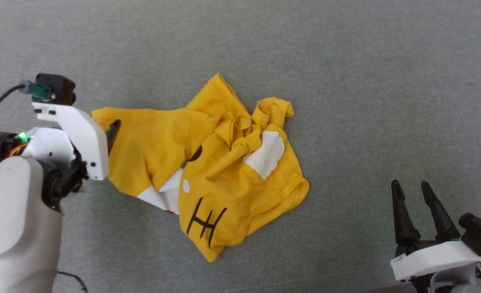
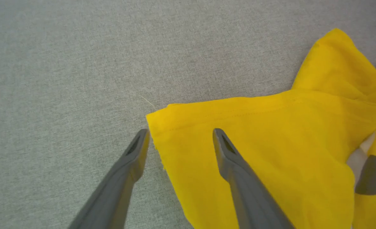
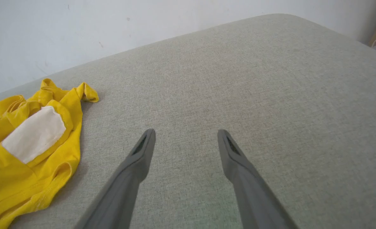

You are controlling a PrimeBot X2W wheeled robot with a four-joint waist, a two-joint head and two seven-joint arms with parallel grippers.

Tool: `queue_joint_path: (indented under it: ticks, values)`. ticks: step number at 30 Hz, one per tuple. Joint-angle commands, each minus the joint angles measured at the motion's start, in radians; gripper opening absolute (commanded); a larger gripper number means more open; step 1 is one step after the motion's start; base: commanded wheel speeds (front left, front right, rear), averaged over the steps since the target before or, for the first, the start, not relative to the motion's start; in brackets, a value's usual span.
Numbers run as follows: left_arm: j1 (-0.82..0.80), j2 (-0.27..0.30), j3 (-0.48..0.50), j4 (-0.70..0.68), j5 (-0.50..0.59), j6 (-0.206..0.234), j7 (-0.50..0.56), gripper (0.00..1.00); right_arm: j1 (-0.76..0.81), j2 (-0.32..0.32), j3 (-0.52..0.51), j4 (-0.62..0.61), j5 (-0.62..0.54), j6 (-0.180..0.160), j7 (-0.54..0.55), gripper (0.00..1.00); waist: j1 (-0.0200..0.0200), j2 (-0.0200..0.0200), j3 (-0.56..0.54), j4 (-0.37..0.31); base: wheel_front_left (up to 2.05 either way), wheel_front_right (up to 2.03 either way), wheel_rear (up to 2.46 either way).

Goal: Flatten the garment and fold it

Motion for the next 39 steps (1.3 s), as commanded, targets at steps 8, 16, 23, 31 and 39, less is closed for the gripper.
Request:
queue_joint_path:
  ticks: [8,16,23,31,39]
  values:
    - [0.023,0.031,0.021,0.039,0.002,0.025,-0.009,1.00,-0.038,0.003,0.006,0.012,0.012,-0.001,-0.014,1.00,-0.0002,0.0000,0.034,-0.050,0.00,0.00,0.00]
    - [0.015,0.012,0.013,0.051,-0.031,0.012,-0.084,0.00,-0.046,0.003,-0.007,0.012,0.005,-0.001,-0.012,1.00,-0.0002,0.0000,0.023,-0.030,0.00,0.00,0.00]
    - [-0.001,-0.010,0.080,-0.036,-0.065,0.041,-0.240,0.00,-0.034,0.003,-0.020,-0.002,-0.007,-0.001,0.005,1.00,-0.0002,0.0000,-0.007,0.021,0.00,0.00,0.00]
    - [0.236,-0.128,0.288,-0.298,-0.117,0.213,-0.490,0.00,-0.014,0.003,-0.034,-0.015,-0.011,-0.001,0.023,1.00,-0.0002,0.0000,-0.020,0.087,0.00,0.00,0.00]
    - [0.562,-0.299,0.429,-0.370,-0.210,0.279,-0.677,0.00,-0.008,0.003,-0.047,-0.023,-0.017,-0.001,0.034,1.00,-0.0002,0.0000,-0.006,0.127,0.00,0.00,0.00]
